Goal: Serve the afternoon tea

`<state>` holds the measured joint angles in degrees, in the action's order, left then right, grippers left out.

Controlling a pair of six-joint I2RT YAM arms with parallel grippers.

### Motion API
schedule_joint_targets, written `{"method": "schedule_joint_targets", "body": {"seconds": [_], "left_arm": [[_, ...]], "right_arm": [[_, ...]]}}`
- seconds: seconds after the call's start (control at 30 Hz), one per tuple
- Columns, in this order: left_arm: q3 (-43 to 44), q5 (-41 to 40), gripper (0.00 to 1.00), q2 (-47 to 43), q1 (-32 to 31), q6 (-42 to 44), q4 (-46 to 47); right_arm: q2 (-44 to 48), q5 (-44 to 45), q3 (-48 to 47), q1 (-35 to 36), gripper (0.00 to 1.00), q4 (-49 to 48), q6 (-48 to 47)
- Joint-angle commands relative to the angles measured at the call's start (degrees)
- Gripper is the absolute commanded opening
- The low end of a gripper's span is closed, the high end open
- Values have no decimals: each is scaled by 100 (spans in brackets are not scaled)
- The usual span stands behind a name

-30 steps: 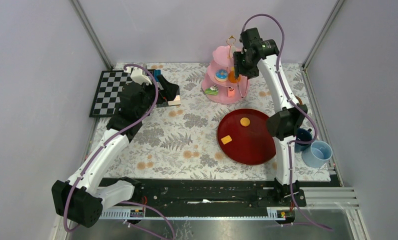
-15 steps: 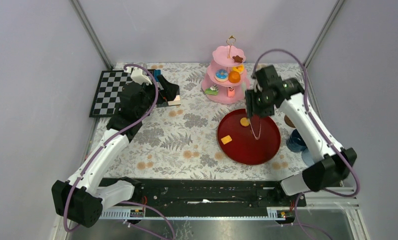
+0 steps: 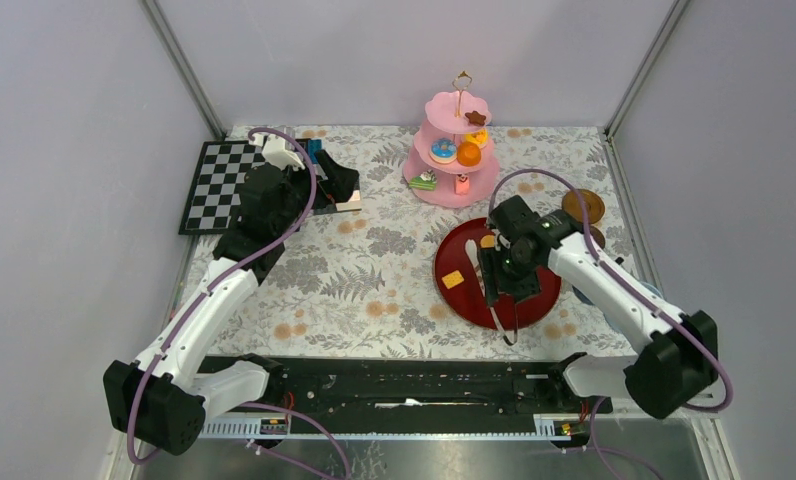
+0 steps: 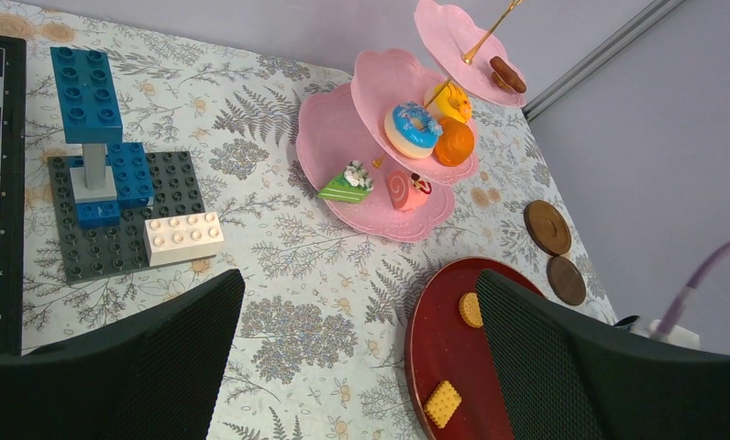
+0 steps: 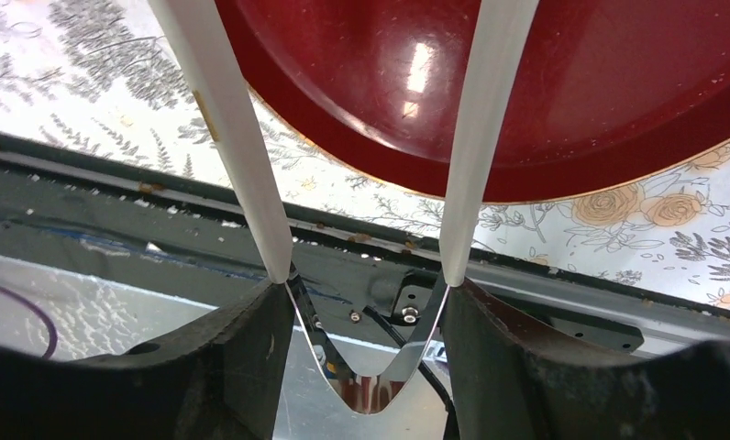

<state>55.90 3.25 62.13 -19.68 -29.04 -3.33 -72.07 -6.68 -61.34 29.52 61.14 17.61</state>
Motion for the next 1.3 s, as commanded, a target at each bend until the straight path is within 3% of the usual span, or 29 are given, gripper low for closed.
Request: {"method": "schedule_joint_targets", "body": {"seconds": [0.0,0.13,0.37,0.73,1.27], "left_arm": [[254,18,99,59,-18,-6,243],[257,15,99,63,-18,10,237],[263,13,99,50,-18,12,243],[262,32,99,51,-18,-12,237],[262,33,99,48,-18,-10,238]], "right_arm": [[-593,577,-332,78,64,-28,218],[-1238,1510,-597,48,67,-6,213],[-2089,1266,-527,-336,68,-533,25],[-2348,771,-414,-816,68,-970,-283],[-2859,685,-662,-860,63,-1029,-266]]}}
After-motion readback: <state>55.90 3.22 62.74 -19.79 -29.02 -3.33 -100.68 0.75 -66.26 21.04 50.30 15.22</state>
